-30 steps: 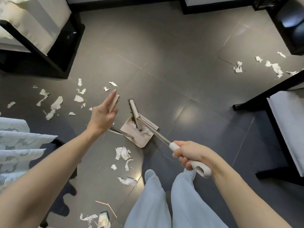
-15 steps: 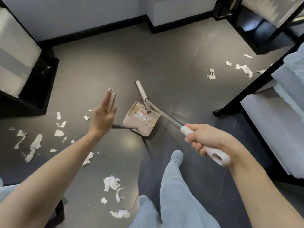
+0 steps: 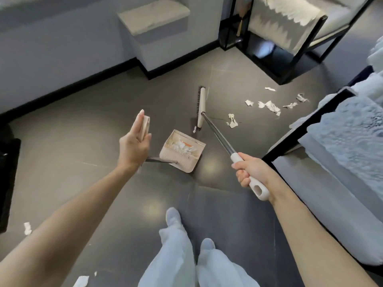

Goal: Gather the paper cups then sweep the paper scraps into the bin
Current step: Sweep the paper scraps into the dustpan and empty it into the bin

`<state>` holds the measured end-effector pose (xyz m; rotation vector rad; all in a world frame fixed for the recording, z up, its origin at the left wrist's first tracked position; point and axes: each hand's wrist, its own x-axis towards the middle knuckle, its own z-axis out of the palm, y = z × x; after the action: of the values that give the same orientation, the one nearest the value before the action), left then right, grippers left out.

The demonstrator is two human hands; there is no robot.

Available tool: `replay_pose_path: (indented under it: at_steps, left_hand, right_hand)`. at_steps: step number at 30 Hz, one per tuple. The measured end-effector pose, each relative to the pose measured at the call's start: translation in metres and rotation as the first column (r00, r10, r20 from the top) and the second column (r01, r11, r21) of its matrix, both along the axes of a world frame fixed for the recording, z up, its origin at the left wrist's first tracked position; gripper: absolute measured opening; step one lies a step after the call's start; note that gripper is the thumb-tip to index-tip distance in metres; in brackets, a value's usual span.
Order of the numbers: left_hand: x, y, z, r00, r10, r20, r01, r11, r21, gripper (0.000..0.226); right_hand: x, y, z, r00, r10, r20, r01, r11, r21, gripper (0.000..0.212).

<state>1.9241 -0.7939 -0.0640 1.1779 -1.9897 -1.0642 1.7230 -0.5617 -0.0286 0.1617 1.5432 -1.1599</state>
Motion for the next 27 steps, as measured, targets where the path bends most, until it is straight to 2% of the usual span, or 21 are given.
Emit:
replay_pose_path:
  at_steps: [4, 10, 14, 15, 18, 20, 21, 24, 27]
  left_hand:
    - [-0.075, -0.063, -0.015, 0.992, -0.117, 0.040, 0.116, 0.993, 0.034, 0.070]
    - [-0.184, -0.147, -0.024, 0.949, -0.303, 0.087, 0.294, 0.950, 0.100, 0.070]
    - [-0.250, -0.179, -0.026, 0.911, -0.397, 0.112, 0.383, 0.916, 0.122, 0.067]
    - [-0.266, -0.186, -0.028, 0.900, -0.418, 0.126, 0.405, 0.907, 0.118, 0.066]
    - [-0.312, -0.201, -0.039, 0.857, -0.483, 0.179, 0.467, 0.875, 0.125, 0.066]
    - [-0.342, -0.205, -0.048, 0.847, -0.493, 0.199, 0.472, 0.869, 0.147, 0.066]
    - [-0.358, -0.206, -0.052, 0.845, -0.495, 0.202, 0.472, 0.868, 0.154, 0.066]
    - [-0.409, -0.219, -0.056, 0.838, -0.504, 0.210, 0.477, 0.863, 0.168, 0.065]
    - [-0.447, -0.237, -0.057, 0.834, -0.501, 0.231, 0.473, 0.865, 0.166, 0.064]
  right_hand:
    - [-0.066, -0.040, -0.020, 0.997, -0.081, -0.021, 0.081, 0.996, 0.035, 0.029]
    - [-0.147, -0.089, -0.034, 0.966, -0.258, 0.003, 0.257, 0.964, 0.068, 0.031]
    - [-0.187, -0.111, -0.041, 0.959, -0.270, -0.080, 0.279, 0.951, 0.137, 0.013]
    - [-0.199, -0.115, -0.045, 0.957, -0.269, -0.108, 0.284, 0.944, 0.165, 0.028]
    - [-0.237, -0.127, -0.057, 0.955, -0.274, -0.111, 0.290, 0.941, 0.175, 0.045]
    - [-0.261, -0.132, -0.067, 0.966, -0.237, -0.104, 0.253, 0.951, 0.179, 0.022]
    - [-0.270, -0.132, -0.073, 0.971, -0.209, -0.115, 0.230, 0.950, 0.212, 0.027]
    - [-0.291, -0.129, -0.090, 0.987, -0.055, -0.151, 0.100, 0.946, 0.307, 0.064]
    - [-0.300, -0.140, -0.096, 0.987, 0.067, -0.145, -0.011, 0.934, 0.356, 0.071]
